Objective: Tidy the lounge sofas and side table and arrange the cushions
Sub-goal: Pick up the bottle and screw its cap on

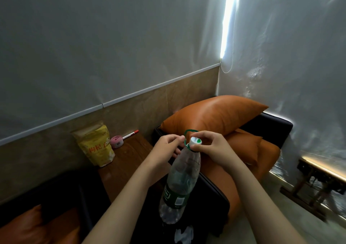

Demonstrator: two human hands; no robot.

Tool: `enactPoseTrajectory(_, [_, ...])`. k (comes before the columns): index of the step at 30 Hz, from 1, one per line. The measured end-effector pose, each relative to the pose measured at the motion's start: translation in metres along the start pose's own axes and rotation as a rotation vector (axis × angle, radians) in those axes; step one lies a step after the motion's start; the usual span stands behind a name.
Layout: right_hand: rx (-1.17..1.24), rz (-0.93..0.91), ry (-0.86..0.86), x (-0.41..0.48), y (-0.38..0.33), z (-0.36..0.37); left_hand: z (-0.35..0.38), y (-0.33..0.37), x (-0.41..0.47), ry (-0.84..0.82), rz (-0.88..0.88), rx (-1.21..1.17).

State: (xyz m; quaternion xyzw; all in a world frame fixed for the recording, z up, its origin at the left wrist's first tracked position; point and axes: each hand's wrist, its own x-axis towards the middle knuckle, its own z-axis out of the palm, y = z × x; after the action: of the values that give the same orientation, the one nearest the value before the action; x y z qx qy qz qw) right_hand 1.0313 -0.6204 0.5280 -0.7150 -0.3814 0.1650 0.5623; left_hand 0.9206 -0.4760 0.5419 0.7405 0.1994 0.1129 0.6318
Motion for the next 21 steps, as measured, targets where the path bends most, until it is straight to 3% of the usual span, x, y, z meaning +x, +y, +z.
enactPoseTrajectory(5, [0.025,0.007,-0.066,-0.003,0.005,-0.002,0.008,-0.012,0.001,-0.038,-0.085,-0.008])
enactPoseTrajectory(13, [0.047,0.035,0.038,0.001,0.028,-0.009,0.02,-0.022,0.003,0.059,-0.193,-0.186])
enactPoseTrajectory(21, [0.073,0.084,-0.037,0.003,0.05,-0.011,0.032,-0.033,0.009,0.124,-0.21,-0.252])
